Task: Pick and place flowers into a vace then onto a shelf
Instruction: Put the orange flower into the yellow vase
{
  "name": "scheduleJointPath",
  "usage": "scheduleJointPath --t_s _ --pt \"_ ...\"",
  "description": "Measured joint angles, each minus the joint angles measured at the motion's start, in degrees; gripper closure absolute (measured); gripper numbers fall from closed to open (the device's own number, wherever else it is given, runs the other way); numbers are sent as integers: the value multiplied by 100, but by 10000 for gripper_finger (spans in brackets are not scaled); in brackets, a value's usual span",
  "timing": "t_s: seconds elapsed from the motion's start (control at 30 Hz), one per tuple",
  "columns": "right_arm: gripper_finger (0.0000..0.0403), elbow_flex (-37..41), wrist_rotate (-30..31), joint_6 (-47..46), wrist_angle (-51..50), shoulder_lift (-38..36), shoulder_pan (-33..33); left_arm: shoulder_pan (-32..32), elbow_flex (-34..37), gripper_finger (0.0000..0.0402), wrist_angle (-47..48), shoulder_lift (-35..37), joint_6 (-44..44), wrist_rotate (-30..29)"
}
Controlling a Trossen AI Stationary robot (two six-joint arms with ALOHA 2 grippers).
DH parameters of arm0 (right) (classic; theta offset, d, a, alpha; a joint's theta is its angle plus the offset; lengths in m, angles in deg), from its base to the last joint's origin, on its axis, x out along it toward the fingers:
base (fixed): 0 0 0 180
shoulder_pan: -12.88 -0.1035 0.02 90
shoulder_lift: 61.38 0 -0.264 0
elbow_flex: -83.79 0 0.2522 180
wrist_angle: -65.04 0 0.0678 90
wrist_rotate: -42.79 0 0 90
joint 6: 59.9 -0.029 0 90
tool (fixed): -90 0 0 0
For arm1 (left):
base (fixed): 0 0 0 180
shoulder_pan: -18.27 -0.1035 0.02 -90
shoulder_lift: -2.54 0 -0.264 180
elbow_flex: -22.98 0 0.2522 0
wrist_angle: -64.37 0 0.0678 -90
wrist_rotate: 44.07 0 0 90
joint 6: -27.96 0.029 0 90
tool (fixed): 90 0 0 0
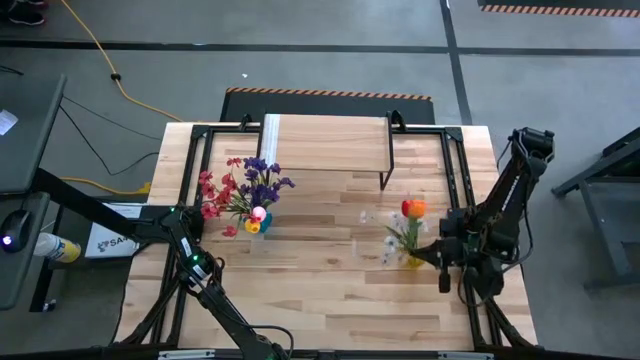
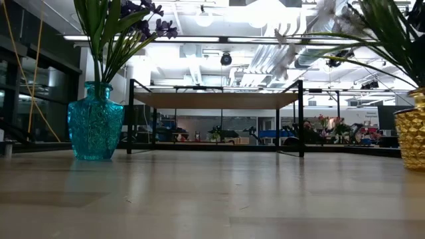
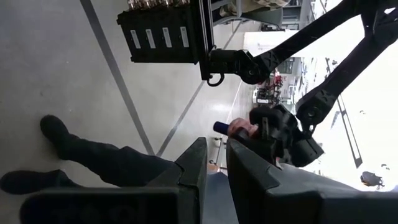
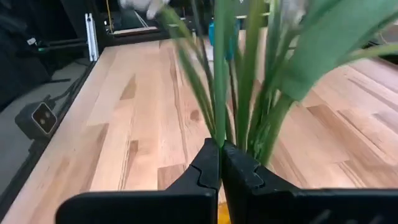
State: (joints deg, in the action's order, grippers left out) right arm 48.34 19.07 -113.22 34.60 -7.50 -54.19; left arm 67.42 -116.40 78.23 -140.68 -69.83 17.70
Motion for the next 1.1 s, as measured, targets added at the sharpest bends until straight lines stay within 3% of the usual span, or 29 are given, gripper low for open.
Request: scheduleJointPath --t_s 0.33,0.6,1.1 --pt "403 -859 74 987 -422 -85 -7 -2 0 307 2 0 -4 -68" --pt "403 -934 -58 89 -1642 -83 -9 -3 0 307 2 0 -5 -119" --pt "403 -934 132 294 -1740 -95 -1 -3 0 307 2 0 -43 -203"
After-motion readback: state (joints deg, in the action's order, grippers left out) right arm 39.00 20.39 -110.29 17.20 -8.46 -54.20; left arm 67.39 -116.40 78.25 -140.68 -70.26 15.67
